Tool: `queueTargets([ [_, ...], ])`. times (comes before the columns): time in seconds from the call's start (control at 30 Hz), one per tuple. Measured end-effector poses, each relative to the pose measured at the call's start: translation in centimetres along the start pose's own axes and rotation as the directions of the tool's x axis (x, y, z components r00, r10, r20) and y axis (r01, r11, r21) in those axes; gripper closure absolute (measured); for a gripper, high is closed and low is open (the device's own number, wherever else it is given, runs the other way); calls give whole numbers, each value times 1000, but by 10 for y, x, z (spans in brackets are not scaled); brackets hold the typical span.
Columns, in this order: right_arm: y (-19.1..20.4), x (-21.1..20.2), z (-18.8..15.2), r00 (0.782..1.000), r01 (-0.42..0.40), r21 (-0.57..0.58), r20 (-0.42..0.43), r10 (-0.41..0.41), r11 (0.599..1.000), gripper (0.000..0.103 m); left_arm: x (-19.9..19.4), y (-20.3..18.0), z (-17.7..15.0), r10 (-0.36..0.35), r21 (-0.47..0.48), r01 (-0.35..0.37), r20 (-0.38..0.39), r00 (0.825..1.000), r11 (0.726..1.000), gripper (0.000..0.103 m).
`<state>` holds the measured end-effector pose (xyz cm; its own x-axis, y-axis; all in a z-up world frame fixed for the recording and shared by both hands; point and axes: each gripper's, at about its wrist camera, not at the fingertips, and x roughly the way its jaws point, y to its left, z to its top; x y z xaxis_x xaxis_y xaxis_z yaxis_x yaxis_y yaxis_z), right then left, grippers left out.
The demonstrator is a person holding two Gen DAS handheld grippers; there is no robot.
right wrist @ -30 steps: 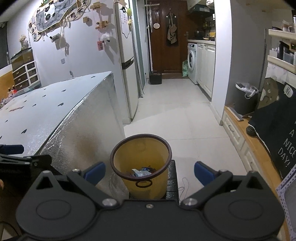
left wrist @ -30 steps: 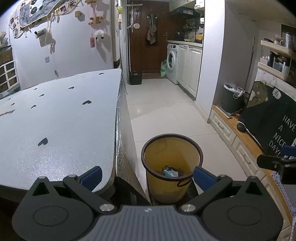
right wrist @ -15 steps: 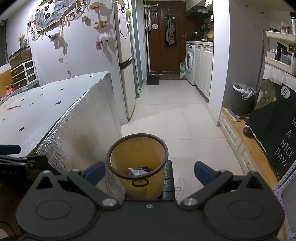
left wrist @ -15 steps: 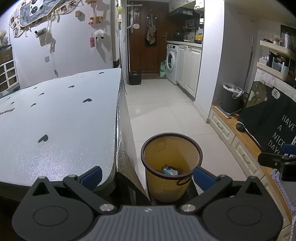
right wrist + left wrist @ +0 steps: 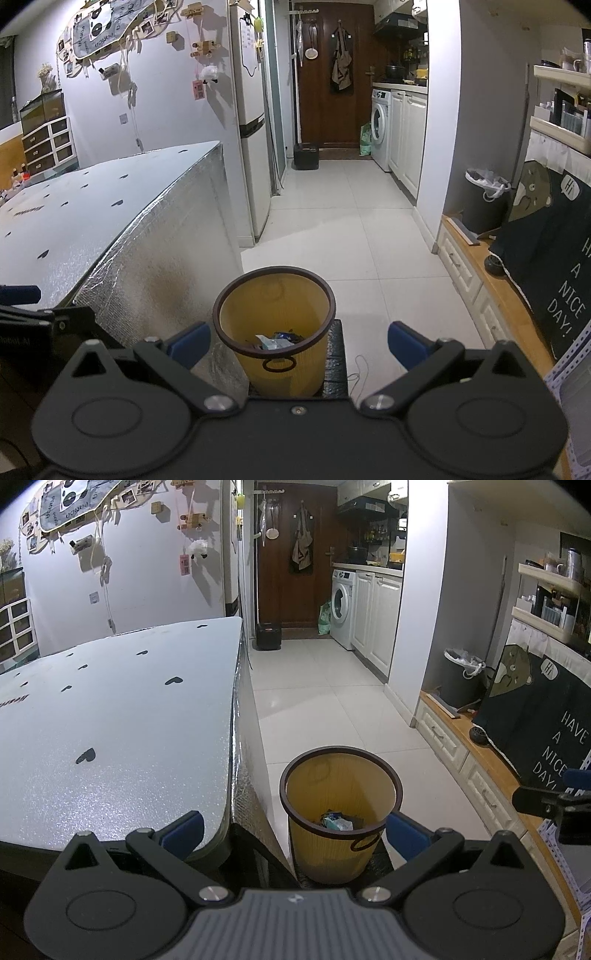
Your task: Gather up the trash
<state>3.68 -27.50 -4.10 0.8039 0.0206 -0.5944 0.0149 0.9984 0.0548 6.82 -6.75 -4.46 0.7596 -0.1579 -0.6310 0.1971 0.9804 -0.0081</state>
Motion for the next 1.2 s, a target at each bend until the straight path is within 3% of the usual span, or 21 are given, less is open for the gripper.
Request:
queueTargets([
  [1.2, 0, -5, 4, 1000, 3, -1, 4, -3, 1000, 0, -3, 1, 1, 2, 1, -2, 10, 1000, 1000, 0],
])
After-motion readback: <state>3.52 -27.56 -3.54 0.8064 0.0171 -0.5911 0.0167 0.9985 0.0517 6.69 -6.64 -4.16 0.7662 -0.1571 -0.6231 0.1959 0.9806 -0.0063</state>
